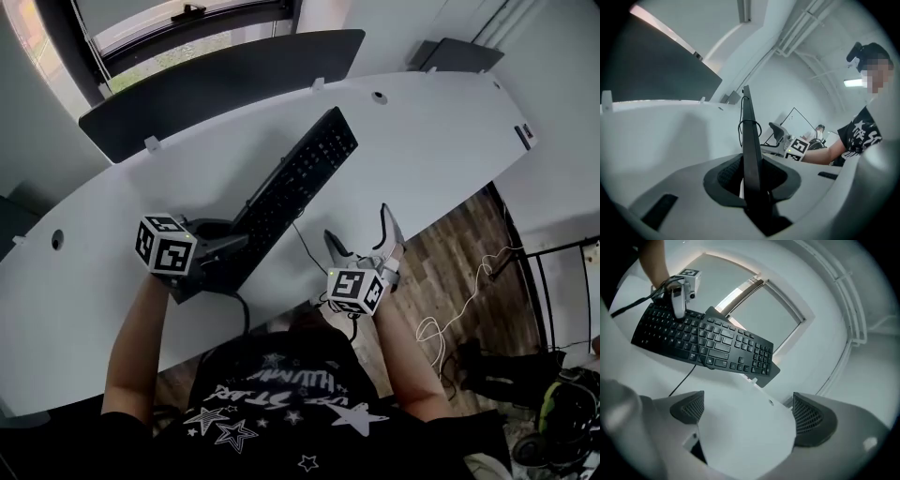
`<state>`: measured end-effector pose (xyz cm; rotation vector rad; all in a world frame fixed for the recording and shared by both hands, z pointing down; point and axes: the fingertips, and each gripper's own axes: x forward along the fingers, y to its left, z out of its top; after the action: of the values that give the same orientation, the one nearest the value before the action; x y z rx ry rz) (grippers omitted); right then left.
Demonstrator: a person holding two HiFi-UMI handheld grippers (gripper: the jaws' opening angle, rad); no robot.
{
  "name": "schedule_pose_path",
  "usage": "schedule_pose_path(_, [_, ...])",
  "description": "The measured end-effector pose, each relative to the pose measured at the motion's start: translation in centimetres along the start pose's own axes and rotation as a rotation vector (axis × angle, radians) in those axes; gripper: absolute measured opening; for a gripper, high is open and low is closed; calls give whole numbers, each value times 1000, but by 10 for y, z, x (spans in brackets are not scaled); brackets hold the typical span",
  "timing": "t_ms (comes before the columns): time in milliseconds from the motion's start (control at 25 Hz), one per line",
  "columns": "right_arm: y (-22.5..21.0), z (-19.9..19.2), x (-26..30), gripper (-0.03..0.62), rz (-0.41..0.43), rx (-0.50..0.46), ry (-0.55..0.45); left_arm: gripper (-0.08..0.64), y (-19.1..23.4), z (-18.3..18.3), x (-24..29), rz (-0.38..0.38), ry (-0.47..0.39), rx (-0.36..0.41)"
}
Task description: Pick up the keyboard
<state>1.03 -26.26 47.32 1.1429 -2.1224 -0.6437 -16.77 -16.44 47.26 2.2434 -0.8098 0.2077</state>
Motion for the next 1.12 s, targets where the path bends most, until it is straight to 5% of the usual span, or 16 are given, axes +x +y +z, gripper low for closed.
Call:
schedule_pose_path(280, [4,-6,-45,575,-42,322,15,87,-18,-4,-24,-54,-228,-129])
schedule_pose_path(720, [-3,-21,-91,438,26,622,-48,87,-75,-15,-42,36,-367,-150])
schedule_pose_path(840, [-8,-27,-107,338,68,642,-69,87,-102,-24,-39,78,-411,-163])
schedule_pose_path(1120, [-8,-21,-119,321,192,609,-129,87,-137,-29,-36,131,-521,-192])
